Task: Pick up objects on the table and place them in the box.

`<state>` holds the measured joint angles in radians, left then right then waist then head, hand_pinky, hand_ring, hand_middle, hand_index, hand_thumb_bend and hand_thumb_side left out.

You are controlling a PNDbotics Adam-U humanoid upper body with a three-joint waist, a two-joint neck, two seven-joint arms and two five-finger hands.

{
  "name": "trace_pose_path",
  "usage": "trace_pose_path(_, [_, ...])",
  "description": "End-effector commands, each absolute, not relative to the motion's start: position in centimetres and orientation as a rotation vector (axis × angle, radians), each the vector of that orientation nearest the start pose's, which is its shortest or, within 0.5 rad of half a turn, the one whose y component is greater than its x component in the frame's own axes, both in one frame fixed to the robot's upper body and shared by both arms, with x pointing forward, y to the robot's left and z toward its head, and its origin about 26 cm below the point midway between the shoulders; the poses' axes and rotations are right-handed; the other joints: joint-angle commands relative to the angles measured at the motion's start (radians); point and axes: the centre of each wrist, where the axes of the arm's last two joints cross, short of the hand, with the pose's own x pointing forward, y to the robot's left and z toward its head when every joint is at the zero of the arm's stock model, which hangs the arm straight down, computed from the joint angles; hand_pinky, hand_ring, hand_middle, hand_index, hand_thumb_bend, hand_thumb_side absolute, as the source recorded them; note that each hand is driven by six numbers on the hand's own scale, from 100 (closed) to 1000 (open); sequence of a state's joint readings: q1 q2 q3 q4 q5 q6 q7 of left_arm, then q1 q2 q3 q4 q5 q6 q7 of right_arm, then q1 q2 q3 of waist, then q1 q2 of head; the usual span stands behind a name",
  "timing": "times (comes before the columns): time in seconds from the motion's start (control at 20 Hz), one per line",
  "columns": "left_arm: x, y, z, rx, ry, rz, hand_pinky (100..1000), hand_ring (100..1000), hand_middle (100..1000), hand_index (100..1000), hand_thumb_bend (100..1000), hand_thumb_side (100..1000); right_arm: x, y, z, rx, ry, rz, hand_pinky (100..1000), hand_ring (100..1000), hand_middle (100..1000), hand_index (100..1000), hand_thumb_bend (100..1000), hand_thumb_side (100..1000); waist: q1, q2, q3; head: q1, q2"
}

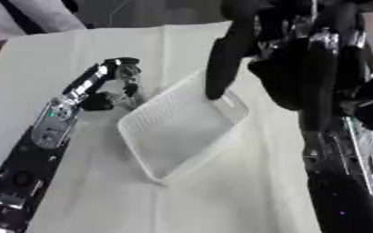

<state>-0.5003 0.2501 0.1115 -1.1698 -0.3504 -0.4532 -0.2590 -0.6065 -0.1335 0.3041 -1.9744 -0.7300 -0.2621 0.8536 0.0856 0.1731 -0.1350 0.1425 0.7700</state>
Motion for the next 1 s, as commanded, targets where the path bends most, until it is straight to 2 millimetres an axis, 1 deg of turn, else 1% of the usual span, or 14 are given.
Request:
trace_pose_path(0.05, [40.4,30.4,6.9,0.306,-1.978,-0.666,372,490,545,662,100,424,29.5,-12.2,25.9,-1.559,2.351,-1.247,530,624,798,328,100,955,-0.002,-0.013,-0.002,0.012,0.0])
trace_pose_path(0.1, [40.5,30.3,6.9,0.315,-1.983,-0.629,304,442,490,603,100,451,29.5,-12.2,25.9,-1.56,2.351,-1.248,530,624,798,328,100,955,-0.001,-0.013,-0.002,0.012,0.0])
trace_pose_path(0.15, [40.5,30.2,7.0,0.321,-1.989,-0.603,282,425,474,586,100,459,29.5,-12.2,25.9,-1.56,2.351,-1.248,530,624,798,328,100,955,-0.001,-0.013,-0.002,0.012,0.0])
trace_pose_path(0.2, [40.5,30.1,7.2,0.324,-2.002,-0.575,191,357,411,528,100,487,29.5,-12.2,25.9,-1.561,2.351,-1.248,530,624,798,328,100,955,-0.001,-0.013,-0.001,0.012,0.0])
trace_pose_path(0.25, [40.5,30.1,7.3,0.325,-2.014,-0.548,191,357,411,528,100,487,29.5,-12.2,25.8,-1.562,2.352,-1.248,530,624,798,328,100,955,-0.001,-0.013,-0.001,0.012,0.0])
trace_pose_path(0.3, [40.5,30.0,7.4,0.324,-2.027,-0.522,100,195,258,403,100,523,29.5,-12.2,25.8,-1.563,2.352,-1.249,530,624,798,328,100,955,-0.001,-0.014,-0.001,0.012,0.0])
trace_pose_path(0.35, [40.5,30.0,7.4,0.321,-2.039,-0.498,100,264,320,456,100,509,29.5,-12.2,25.8,-1.564,2.352,-1.25,530,624,798,328,100,955,-0.001,-0.014,0.0,0.012,0.0])
trace_pose_path(0.4, [40.5,29.9,7.5,0.317,-2.052,-0.477,100,100,100,265,100,565,29.5,-12.2,25.8,-1.565,2.353,-1.25,530,624,798,328,100,955,-0.001,-0.014,0.0,0.012,0.0])
trace_pose_path(0.45, [40.5,29.9,7.6,0.315,-2.062,-0.461,100,100,104,271,100,562,29.5,-12.2,25.8,-1.566,2.353,-1.25,530,624,798,328,100,955,0.0,-0.014,0.001,0.012,0.0])
trace_pose_path(0.5, [40.5,29.8,7.6,0.312,-2.069,-0.452,100,100,100,236,100,574,29.5,-12.2,25.8,-1.567,2.353,-1.25,530,624,798,328,100,955,0.0,-0.015,0.001,0.012,0.0])
trace_pose_path(0.85, [40.5,29.7,8.0,0.284,-2.101,-0.433,100,100,100,228,100,573,29.5,-12.1,25.6,-1.576,2.356,-1.247,531,625,798,331,100,955,0.0,-0.02,0.008,0.011,0.0])
trace_pose_path(1.0, [40.5,29.9,8.4,0.281,-2.115,-0.414,100,100,100,221,100,586,29.5,-12.2,25.6,-1.578,2.359,-1.246,530,625,798,331,100,955,0.0,-0.022,0.01,0.01,0.0])
